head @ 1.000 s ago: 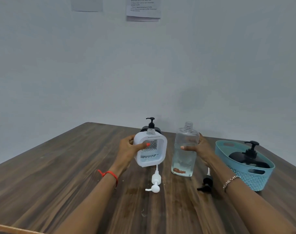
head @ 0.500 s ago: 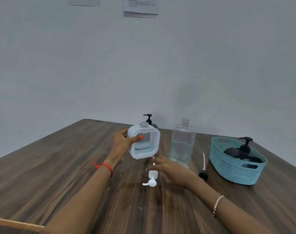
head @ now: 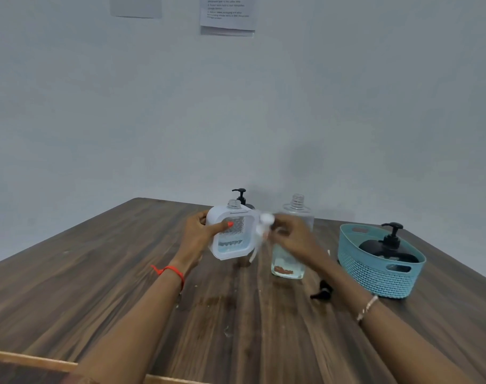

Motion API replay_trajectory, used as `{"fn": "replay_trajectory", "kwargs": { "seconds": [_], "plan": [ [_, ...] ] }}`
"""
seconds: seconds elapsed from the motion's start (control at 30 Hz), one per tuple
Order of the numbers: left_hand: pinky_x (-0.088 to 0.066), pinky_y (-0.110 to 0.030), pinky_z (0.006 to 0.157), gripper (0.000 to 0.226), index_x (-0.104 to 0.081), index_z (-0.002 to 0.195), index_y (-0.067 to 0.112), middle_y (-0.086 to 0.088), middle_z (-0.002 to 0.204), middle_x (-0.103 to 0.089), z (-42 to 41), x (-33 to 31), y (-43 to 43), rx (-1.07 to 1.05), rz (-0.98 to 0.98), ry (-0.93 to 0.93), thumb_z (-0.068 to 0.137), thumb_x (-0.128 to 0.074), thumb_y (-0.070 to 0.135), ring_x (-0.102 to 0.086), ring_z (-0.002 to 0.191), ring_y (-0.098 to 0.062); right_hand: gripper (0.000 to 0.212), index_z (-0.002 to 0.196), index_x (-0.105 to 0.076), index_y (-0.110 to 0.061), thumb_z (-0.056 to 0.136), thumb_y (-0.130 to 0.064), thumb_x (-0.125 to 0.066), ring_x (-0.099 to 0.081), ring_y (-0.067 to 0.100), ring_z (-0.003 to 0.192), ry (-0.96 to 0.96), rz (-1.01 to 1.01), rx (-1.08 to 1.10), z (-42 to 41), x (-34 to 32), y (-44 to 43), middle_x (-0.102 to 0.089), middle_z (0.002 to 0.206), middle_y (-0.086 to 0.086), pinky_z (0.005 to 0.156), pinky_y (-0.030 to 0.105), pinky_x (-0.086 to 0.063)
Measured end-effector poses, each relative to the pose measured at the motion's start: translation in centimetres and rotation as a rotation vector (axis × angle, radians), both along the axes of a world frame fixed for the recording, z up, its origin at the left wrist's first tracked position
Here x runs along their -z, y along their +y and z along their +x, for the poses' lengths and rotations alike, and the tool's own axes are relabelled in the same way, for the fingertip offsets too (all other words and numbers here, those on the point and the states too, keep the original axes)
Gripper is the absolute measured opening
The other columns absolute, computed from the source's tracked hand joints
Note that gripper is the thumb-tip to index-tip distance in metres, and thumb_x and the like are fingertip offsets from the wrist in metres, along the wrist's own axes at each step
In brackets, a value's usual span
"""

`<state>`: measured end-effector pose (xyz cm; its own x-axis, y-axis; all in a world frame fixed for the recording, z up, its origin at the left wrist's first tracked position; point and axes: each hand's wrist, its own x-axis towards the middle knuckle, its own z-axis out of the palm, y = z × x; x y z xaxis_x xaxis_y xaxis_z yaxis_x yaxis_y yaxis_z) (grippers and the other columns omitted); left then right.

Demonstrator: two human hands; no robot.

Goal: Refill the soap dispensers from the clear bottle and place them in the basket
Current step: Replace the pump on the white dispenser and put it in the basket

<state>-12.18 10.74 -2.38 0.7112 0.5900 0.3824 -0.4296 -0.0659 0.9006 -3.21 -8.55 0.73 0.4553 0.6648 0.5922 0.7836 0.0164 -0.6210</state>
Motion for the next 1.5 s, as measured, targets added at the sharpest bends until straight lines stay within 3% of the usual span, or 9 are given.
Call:
{"fn": "replay_trajectory", "kwargs": {
  "seconds": [0.1, 0.27, 0.47, 0.77, 1.07, 1.17, 1.23, 1.4, 1.5],
  "plan": [
    [-0.059, -0.026, 0.063, 0.037, -0.064, 0.106, -0.001, -0.012, 0.096, -0.07, 0.1, -0.2, -0.5, 0.01, 0.008, 0.007, 0.071, -0.076, 0.004, -0.07, 0.077, -0.02, 0.031, 0.076, -0.071, -0.013, 0.083, 0.01, -0.052, -0.054, 0.012, 0.06, 0.318, 0.389, -0.066, 0.6, -5.2, -0.4, -0.071, 0.073, -0.002, 0.057, 0.024, -0.046],
    [-0.059, -0.037, 0.075, 0.039, -0.065, 0.104, 0.002, -0.013, 0.098, -0.071, 0.4, -0.4, -1.4, 0.035, 0.01, 0.015, 0.068, -0.08, 0.007, -0.069, 0.087, -0.027, 0.041, 0.052, -0.07, -0.015, 0.083, 0.005, -0.053, -0.044, 0.023, 0.058, 0.47, 0.68, -0.125, 0.8, -10.9, -0.5, -0.061, 0.068, 0.012, 0.052, 0.028, -0.038],
    [-0.059, -0.034, 0.07, 0.044, -0.065, 0.107, 0.003, -0.013, 0.102, -0.071, 0.3, -1.0, -2.7, 0.068, 0.048, 0.016, 0.066, -0.081, 0.008, -0.07, 0.087, -0.025, 0.038, 0.051, -0.07, -0.017, 0.083, 0.0, -0.057, -0.041, 0.026, 0.061, 0.376, 0.606, -0.061, 0.6, -11.6, 1.0, -0.056, 0.082, 0.02, 0.053, 0.03, -0.035],
    [-0.059, -0.035, 0.072, 0.047, -0.065, 0.109, 0.004, -0.014, 0.104, -0.071, -0.4, -1.3, -3.1, 0.11, 0.061, 0.03, 0.066, -0.081, 0.008, -0.07, 0.089, -0.026, 0.02, 0.066, -0.068, -0.009, 0.082, -0.002, -0.059, -0.04, 0.019, 0.05, 0.288, 0.489, 0.018, -0.1, -11.5, 1.7, -0.057, 0.076, 0.02, 0.058, 0.031, -0.036],
    [-0.057, -0.027, 0.067, 0.045, -0.063, 0.111, 0.003, -0.013, 0.104, -0.07, -0.8, -2.1, -3.8, 0.144, 0.066, -0.009, 0.069, -0.078, 0.007, -0.07, 0.089, -0.024, 0.011, 0.08, -0.073, -0.004, 0.077, -0.013, -0.069, -0.054, 0.011, 0.066, 0.125, 0.057, 0.119, -0.5, -7.3, 1.9, -0.071, 0.079, 0.012, 0.067, 0.028, -0.041],
    [-0.058, -0.03, 0.07, 0.046, -0.062, 0.112, 0.002, -0.013, 0.105, -0.07, -0.7, -2.2, -3.7, 0.143, 0.062, -0.003, 0.069, -0.078, 0.008, -0.07, 0.091, -0.026, 0.009, 0.086, -0.072, -0.011, 0.078, -0.015, -0.071, -0.06, 0.003, 0.072, 0.193, 0.066, 0.083, -0.7, -6.7, 1.7, -0.069, 0.081, -0.003, 0.076, 0.026, -0.045],
    [-0.058, -0.031, 0.069, 0.047, -0.063, 0.111, 0.003, -0.013, 0.104, -0.07, -0.7, -2.1, -3.6, 0.143, 0.049, -0.003, 0.068, -0.079, 0.008, -0.07, 0.091, -0.026, 0.014, 0.086, -0.073, -0.008, 0.077, -0.018, -0.074, -0.063, 0.006, 0.073, 0.181, 0.102, 0.103, -0.9, -6.4, 1.7, -0.071, 0.082, 0.001, 0.076, 0.027, -0.047],
    [-0.055, -0.022, 0.057, 0.035, -0.065, 0.107, 0.003, -0.008, 0.095, -0.072, -0.8, -2.0, -4.0, 0.147, -0.023, -0.035, 0.073, -0.073, 0.003, -0.072, 0.076, -0.015, 0.028, 0.06, -0.068, -0.003, 0.077, -0.025, -0.072, -0.058, 0.01, 0.056, 0.254, 0.28, 0.142, -1.4, -5.5, 1.4, -0.066, 0.059, 0.005, 0.063, 0.023, -0.046],
    [-0.055, -0.022, 0.057, 0.037, -0.064, 0.109, 0.002, -0.009, 0.096, -0.072, -0.8, -2.0, -3.9, 0.157, -0.018, -0.023, 0.073, -0.073, 0.003, -0.072, 0.074, -0.015, 0.013, 0.077, -0.071, -0.001, 0.082, -0.011, -0.064, -0.057, 0.013, 0.067, 0.368, 0.332, 0.124, -1.1, -5.4, 1.4, -0.066, 0.069, 0.005, 0.064, 0.025, -0.044]
  ]
}}
